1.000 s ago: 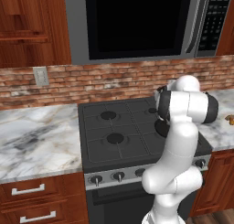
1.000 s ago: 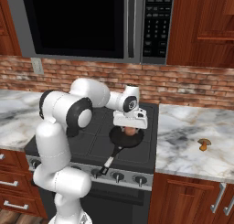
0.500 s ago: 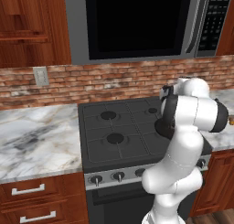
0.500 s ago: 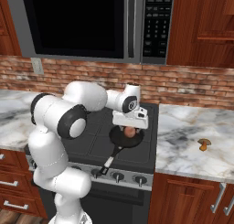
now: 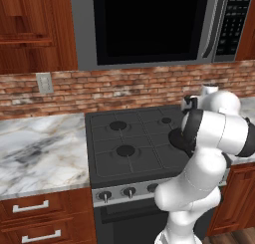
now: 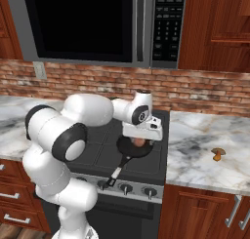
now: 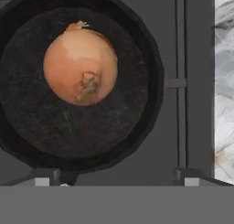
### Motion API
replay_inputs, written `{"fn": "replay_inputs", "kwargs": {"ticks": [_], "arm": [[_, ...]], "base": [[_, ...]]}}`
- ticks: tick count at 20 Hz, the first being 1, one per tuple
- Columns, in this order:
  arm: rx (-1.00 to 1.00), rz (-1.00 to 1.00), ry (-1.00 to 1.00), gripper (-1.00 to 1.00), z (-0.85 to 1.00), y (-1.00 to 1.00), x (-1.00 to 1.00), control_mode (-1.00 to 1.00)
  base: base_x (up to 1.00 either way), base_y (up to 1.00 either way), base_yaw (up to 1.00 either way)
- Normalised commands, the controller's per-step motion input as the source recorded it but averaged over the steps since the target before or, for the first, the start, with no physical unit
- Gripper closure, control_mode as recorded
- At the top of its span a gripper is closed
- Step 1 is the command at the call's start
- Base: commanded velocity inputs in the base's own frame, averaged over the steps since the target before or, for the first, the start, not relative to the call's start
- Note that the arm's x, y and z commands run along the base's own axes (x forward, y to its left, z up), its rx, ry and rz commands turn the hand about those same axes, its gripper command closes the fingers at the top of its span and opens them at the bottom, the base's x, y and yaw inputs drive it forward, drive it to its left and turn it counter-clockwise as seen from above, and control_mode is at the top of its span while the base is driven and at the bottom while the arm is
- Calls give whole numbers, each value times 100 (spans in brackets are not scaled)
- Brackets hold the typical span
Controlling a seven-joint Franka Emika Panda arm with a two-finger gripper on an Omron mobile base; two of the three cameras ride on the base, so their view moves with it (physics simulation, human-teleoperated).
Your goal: Put the onion and mushroom in the pan. Then turn on the front right burner and set the heat to medium.
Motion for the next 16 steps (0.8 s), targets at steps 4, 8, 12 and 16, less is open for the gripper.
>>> {"fn": "replay_inputs", "kwargs": {"ticks": [4, 8, 12, 16], "arm": [[-3, -9, 0, -100, 3, -67, 0, -100], [0, -12, 0, -100, 14, -73, 0, -100], [0, -11, 0, -100, 12, -66, 0, -100], [0, -6, 0, -100, 8, -46, -1, -100]], "base": [[0, 0, 0], [0, 0, 0], [0, 0, 0], [0, 0, 0]]}}
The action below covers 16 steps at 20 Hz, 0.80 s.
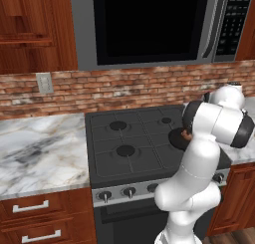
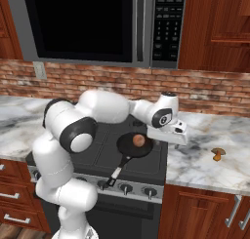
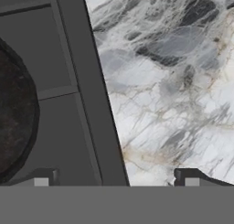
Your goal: Put the onion and mushroom in the pan. Then turn on the front right burner and set the heat to medium.
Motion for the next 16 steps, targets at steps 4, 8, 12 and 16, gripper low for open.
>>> {"fn": "replay_inputs", "kwargs": {"ticks": [4, 8, 12, 16], "arm": [[0, -2, -1, -100, 2, -34, -7, -100], [0, -1, -6, -100, 0, -25, -16, -100], [0, 0, -10, -100, 1, -16, -25, -100], [2, 0, -13, -100, 7, -15, -48, -100]], "base": [[0, 0, 0], [0, 0, 0], [0, 0, 0], [0, 0, 0]]}}
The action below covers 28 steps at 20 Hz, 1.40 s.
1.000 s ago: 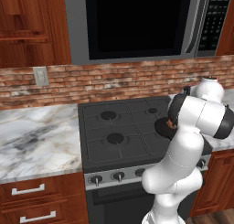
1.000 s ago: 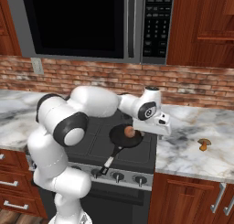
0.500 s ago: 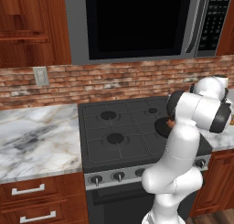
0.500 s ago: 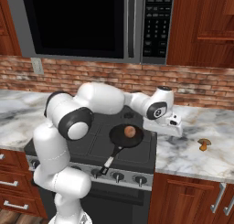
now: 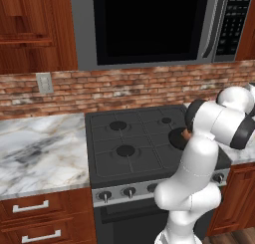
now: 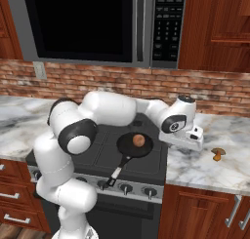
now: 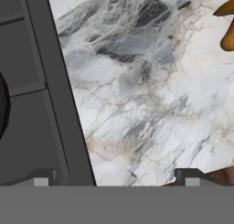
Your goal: Put the onion and mushroom in the pan. Then turn on the front right burner and set the heat to medium.
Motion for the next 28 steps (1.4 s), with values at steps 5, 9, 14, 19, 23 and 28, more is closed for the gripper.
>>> {"fn": "replay_inputs", "kwargs": {"ticks": [5, 9, 14, 19, 23, 28], "arm": [[1, 0, -22, -100, 2, -9, -46, -100], [0, 0, -20, -100, 0, -15, -9, -100], [0, 2, -11, -100, 2, -26, 0, -100], [0, 4, -2, -100, 27, -31, 0, -100], [0, 1, 0, -100, 35, -34, 0, -100], [-1, 2, 0, -100, 23, -33, 2, -100]], "base": [[0, 0, 0], [0, 0, 0], [0, 0, 0], [0, 0, 0], [0, 0, 0], [0, 0, 0]]}}
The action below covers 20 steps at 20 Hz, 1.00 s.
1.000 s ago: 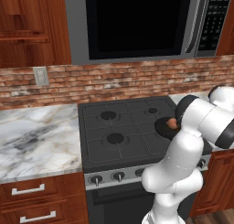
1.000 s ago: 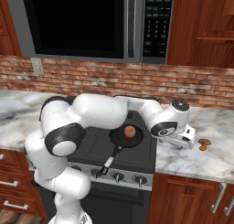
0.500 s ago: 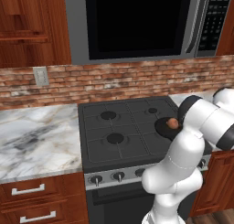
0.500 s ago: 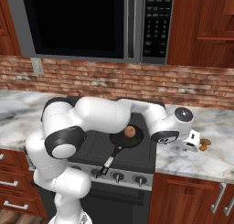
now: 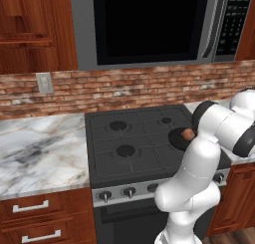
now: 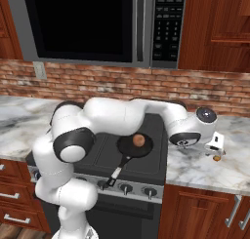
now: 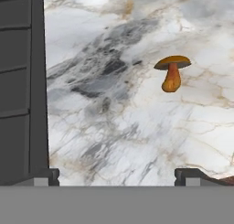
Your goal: Put the onion and mushroom in the pan. Then turn on the front right burner and set the heat to medium.
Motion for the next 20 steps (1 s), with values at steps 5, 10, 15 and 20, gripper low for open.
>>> {"fn": "replay_inputs", "kwargs": {"ticks": [5, 10, 15, 20], "arm": [[0, 3, 1, -100, 0, -24, 10, -100], [0, 5, 3, -100, -25, -16, 13, -100], [0, 6, 5, -100, -17, -6, 15, -100], [0, 10, 5, -100, 0, 0, 35, -100]], "base": [[0, 0, 0], [0, 0, 0], [0, 0, 0], [0, 0, 0]]}}
